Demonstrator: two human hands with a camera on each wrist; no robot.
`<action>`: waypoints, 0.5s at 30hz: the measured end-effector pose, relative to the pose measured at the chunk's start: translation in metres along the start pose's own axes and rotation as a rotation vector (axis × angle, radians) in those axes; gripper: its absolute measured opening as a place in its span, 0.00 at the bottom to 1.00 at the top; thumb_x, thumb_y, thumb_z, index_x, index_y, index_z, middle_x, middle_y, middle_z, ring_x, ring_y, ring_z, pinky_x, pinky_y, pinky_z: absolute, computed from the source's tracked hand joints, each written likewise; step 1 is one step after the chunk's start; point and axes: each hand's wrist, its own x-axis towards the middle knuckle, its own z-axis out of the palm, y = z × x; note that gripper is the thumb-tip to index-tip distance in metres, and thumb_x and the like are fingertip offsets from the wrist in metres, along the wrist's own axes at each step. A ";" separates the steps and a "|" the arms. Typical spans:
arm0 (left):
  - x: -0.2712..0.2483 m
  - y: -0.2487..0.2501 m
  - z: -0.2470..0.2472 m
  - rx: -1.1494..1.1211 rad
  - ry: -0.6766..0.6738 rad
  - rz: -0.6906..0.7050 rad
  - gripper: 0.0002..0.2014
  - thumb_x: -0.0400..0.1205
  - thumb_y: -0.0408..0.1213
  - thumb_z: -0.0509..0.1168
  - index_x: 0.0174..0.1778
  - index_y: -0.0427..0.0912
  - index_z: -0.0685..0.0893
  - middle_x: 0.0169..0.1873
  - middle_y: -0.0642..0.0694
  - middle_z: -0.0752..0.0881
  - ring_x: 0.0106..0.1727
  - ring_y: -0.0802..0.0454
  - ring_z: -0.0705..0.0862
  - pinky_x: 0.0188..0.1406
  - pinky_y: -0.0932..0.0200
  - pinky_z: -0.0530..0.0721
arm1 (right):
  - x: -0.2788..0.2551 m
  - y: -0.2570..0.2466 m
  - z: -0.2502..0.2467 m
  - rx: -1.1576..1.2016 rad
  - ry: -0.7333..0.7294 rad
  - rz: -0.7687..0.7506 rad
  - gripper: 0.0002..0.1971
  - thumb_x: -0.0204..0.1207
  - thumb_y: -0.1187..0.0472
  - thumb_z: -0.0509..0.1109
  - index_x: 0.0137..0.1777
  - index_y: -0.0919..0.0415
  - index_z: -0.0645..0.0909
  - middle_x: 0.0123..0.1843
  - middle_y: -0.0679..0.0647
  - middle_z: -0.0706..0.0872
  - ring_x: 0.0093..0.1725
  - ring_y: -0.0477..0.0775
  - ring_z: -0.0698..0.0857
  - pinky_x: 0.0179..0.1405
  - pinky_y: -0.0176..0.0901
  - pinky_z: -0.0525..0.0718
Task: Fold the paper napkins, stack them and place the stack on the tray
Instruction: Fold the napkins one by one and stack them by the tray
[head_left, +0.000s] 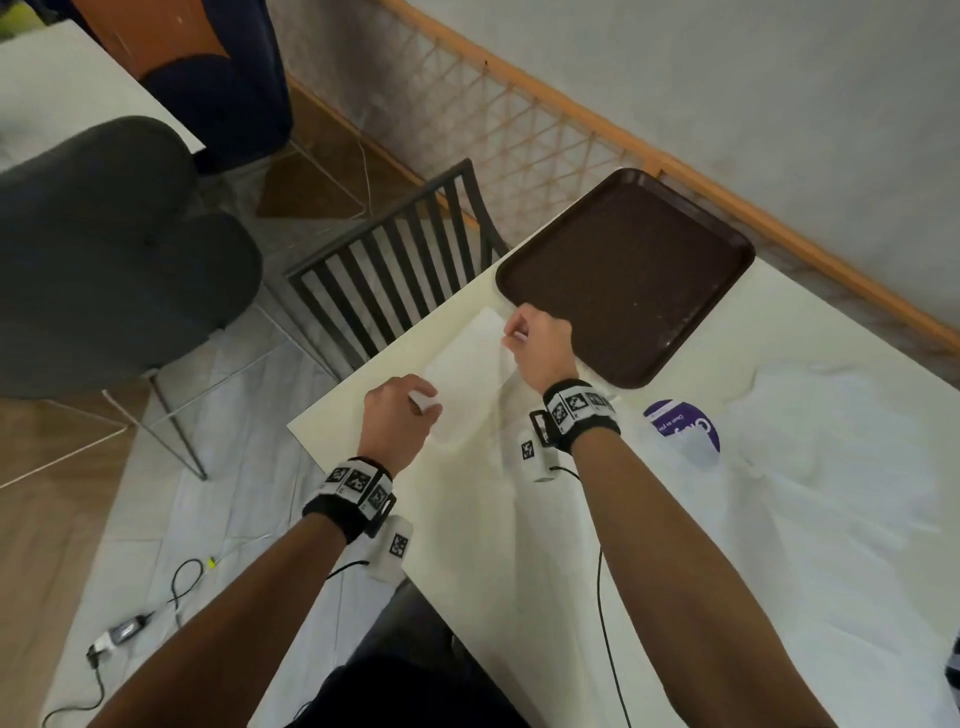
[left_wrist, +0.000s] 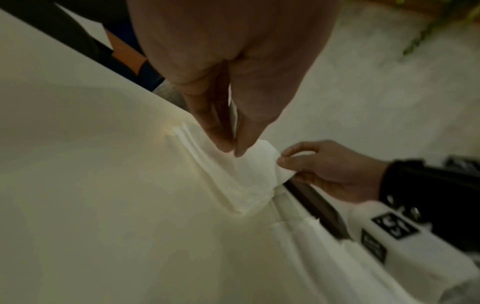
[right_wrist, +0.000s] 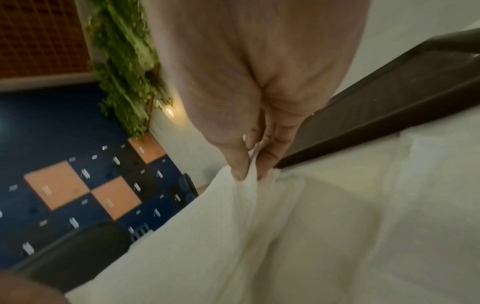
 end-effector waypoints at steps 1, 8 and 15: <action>0.002 -0.002 0.001 0.038 -0.027 -0.004 0.06 0.81 0.37 0.80 0.51 0.47 0.91 0.40 0.50 0.89 0.38 0.53 0.87 0.58 0.47 0.89 | 0.003 0.000 0.006 -0.042 -0.027 0.001 0.03 0.86 0.65 0.77 0.54 0.58 0.87 0.53 0.56 0.92 0.59 0.58 0.90 0.57 0.44 0.85; -0.016 0.007 0.013 0.285 0.160 0.114 0.12 0.79 0.45 0.79 0.56 0.50 0.89 0.62 0.45 0.71 0.63 0.42 0.69 0.66 0.48 0.76 | -0.033 -0.001 -0.030 -0.121 0.081 -0.052 0.09 0.87 0.59 0.75 0.65 0.56 0.86 0.65 0.58 0.85 0.60 0.58 0.83 0.57 0.46 0.82; -0.022 0.066 0.063 0.141 -0.175 0.338 0.15 0.87 0.48 0.72 0.64 0.42 0.86 0.58 0.47 0.83 0.63 0.45 0.81 0.66 0.42 0.84 | -0.130 0.071 -0.082 -0.149 0.105 0.184 0.14 0.88 0.47 0.74 0.65 0.55 0.83 0.59 0.56 0.92 0.59 0.60 0.90 0.55 0.49 0.85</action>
